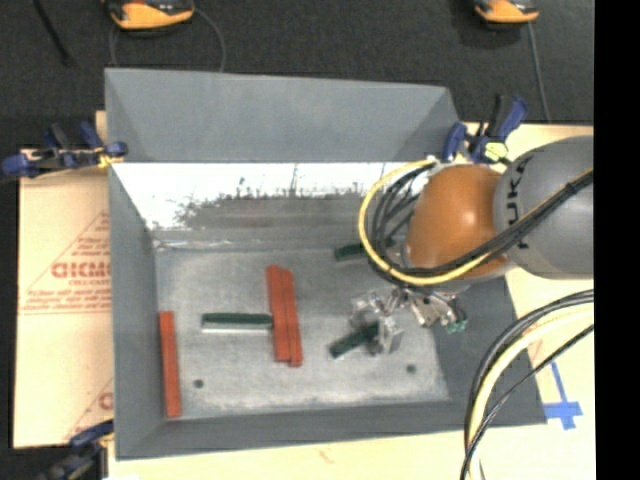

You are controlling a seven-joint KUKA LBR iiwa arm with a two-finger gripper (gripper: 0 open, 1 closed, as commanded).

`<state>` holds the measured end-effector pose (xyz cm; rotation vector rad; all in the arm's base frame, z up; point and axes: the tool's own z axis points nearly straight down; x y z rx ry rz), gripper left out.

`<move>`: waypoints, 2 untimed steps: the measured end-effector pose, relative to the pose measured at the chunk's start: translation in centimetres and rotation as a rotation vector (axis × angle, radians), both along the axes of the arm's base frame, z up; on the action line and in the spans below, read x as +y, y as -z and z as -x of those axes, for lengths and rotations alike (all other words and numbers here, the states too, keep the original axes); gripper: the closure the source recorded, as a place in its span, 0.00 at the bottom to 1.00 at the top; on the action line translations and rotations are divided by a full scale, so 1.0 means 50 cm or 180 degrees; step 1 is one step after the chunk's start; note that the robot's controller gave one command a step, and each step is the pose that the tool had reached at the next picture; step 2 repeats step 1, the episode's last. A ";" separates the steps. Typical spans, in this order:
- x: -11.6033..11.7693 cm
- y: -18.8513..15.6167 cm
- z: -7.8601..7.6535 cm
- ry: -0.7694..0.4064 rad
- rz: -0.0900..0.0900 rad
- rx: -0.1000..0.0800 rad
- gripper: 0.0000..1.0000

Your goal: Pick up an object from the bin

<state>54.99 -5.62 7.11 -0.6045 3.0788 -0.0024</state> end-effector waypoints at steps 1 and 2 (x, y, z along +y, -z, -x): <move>-0.004 -0.271 0.011 -0.0382 0.0007 -0.0022 1.00; -0.004 -0.271 0.011 -0.0382 0.0007 -0.0022 1.00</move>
Offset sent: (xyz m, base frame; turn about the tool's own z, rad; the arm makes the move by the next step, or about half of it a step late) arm -0.0081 -0.0006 0.1301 -0.1224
